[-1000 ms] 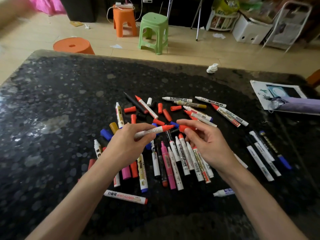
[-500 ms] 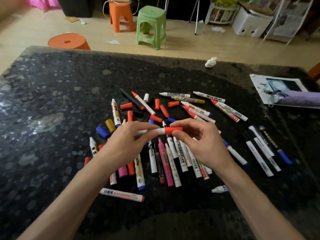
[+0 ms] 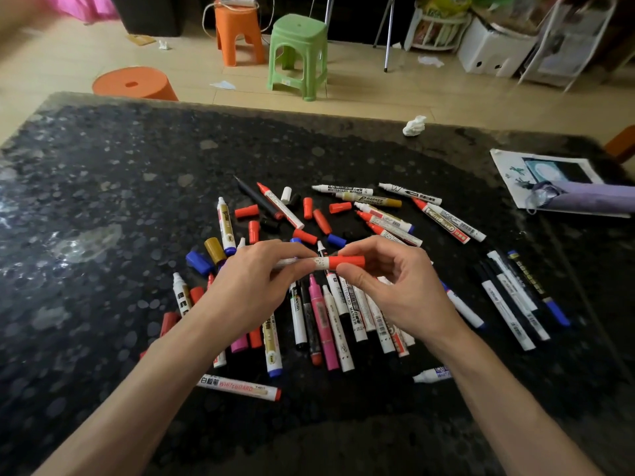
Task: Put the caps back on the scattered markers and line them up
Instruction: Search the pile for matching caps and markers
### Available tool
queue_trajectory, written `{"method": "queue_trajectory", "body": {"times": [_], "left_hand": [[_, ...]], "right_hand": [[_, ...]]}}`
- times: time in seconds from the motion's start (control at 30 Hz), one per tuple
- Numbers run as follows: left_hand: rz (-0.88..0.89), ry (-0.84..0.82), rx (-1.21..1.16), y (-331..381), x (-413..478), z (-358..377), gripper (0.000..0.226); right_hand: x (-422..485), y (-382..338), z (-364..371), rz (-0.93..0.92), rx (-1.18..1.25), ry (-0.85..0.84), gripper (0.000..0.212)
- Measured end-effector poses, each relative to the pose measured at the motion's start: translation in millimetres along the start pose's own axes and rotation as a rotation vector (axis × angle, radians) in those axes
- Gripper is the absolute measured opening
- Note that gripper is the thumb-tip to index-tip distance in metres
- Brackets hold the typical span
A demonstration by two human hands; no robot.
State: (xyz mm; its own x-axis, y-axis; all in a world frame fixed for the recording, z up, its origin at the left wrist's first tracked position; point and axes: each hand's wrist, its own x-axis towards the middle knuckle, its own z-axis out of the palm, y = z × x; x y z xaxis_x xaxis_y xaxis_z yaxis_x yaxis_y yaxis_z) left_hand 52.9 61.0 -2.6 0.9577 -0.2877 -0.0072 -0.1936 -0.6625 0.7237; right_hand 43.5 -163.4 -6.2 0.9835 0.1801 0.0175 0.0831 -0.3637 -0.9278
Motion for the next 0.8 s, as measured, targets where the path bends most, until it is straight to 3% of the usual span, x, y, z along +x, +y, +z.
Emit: {"method": "queue_trajectory", "body": {"times": [0.13, 0.33, 0.6, 0.8], "left_hand": [[-0.083, 0.074, 0.019, -10.7, 2.4, -8.6, 0.021], [-0.167, 0.096, 0.004, -16.6, 0.6, -10.9, 0.016], [-0.301, 0.14, 0.01, -29.8, -0.4, -21.3, 0.021], [-0.336, 0.156, 0.009, -32.9, -7.9, -31.6, 0.021]], "right_hand": [[6.2, 9.3, -13.4, 0.097, 0.026, 0.109, 0.017], [35.8, 32.4, -12.1, 0.144, -0.216, 0.281, 0.015], [77.3, 38.4, 17.9, 0.011, -0.564, 0.179, 0.02], [104.4, 46.8, 18.3, 0.11, -0.667, 0.263, 0.014]]}}
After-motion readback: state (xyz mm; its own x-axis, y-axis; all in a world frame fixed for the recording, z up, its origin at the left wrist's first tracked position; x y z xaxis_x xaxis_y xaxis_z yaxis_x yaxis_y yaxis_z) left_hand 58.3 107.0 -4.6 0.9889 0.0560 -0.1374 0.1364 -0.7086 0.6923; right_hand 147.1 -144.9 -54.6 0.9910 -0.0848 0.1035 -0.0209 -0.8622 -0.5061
